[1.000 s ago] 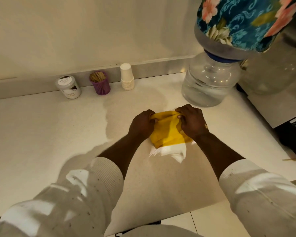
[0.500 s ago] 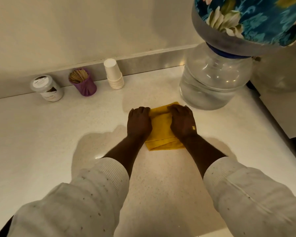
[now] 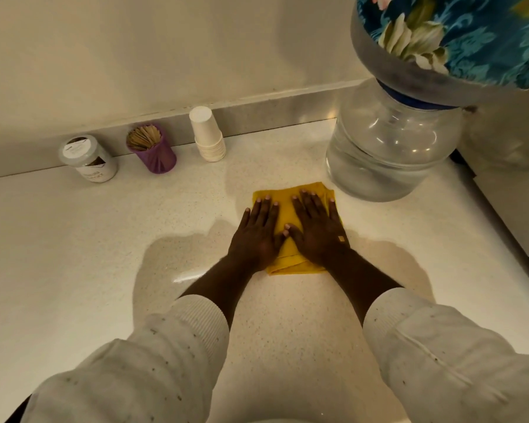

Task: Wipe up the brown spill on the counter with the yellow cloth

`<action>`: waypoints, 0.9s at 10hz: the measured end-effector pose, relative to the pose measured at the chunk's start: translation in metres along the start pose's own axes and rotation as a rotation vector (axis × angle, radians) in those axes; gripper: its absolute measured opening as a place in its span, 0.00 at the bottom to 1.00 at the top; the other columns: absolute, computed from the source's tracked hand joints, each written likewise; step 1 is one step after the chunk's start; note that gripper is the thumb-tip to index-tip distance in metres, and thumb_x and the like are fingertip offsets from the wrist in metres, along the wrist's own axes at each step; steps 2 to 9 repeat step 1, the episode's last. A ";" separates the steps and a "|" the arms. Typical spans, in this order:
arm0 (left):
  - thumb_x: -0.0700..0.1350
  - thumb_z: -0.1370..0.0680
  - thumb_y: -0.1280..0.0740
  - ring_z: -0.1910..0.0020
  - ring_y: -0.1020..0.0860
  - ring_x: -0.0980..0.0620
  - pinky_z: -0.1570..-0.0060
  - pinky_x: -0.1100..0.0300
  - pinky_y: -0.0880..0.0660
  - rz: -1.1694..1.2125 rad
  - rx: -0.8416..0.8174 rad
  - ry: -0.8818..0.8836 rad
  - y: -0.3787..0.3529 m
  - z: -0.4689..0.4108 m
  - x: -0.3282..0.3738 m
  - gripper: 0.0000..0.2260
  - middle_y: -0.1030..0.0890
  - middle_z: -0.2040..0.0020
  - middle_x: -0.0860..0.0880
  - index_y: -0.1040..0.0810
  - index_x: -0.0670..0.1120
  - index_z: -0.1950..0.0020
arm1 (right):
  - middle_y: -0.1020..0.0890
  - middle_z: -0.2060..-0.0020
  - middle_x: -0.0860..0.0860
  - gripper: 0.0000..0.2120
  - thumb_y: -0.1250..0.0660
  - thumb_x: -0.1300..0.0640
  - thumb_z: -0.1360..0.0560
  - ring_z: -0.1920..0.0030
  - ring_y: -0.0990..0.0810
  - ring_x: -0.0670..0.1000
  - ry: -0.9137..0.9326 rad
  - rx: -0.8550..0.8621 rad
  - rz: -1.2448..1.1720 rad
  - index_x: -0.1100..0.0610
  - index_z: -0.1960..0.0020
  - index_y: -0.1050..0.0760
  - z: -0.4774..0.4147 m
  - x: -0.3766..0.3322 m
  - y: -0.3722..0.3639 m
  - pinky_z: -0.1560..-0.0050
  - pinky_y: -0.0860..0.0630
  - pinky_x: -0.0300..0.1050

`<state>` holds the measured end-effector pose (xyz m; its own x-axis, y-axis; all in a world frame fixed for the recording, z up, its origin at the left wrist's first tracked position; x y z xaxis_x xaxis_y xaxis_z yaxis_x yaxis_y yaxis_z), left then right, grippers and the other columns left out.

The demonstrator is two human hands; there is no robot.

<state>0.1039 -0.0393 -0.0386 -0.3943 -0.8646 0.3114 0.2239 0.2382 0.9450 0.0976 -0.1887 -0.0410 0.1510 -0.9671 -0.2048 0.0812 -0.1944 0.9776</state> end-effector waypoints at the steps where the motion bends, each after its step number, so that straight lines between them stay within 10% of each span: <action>1: 0.64 0.17 0.51 0.18 0.58 0.45 0.20 0.47 0.57 0.003 0.005 -0.002 0.012 0.002 -0.004 0.35 0.55 0.17 0.43 0.56 0.45 0.17 | 0.50 0.17 0.55 0.39 0.55 0.33 0.20 0.17 0.54 0.57 -0.024 0.022 0.000 0.54 0.16 0.52 -0.003 -0.002 0.007 0.20 0.60 0.64; 9: 0.64 0.17 0.51 0.18 0.58 0.45 0.20 0.47 0.57 0.003 0.005 -0.002 0.012 0.002 -0.004 0.35 0.55 0.17 0.43 0.56 0.45 0.17 | 0.50 0.17 0.55 0.39 0.55 0.33 0.20 0.17 0.54 0.57 -0.024 0.022 0.000 0.54 0.16 0.52 -0.003 -0.002 0.007 0.20 0.60 0.64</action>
Point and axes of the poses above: each hand's wrist, its own z-axis away from the middle knuckle, its own y-axis out of the back of the hand, x = y × z, the point moved 7 cm from there along -z, towards the middle knuckle
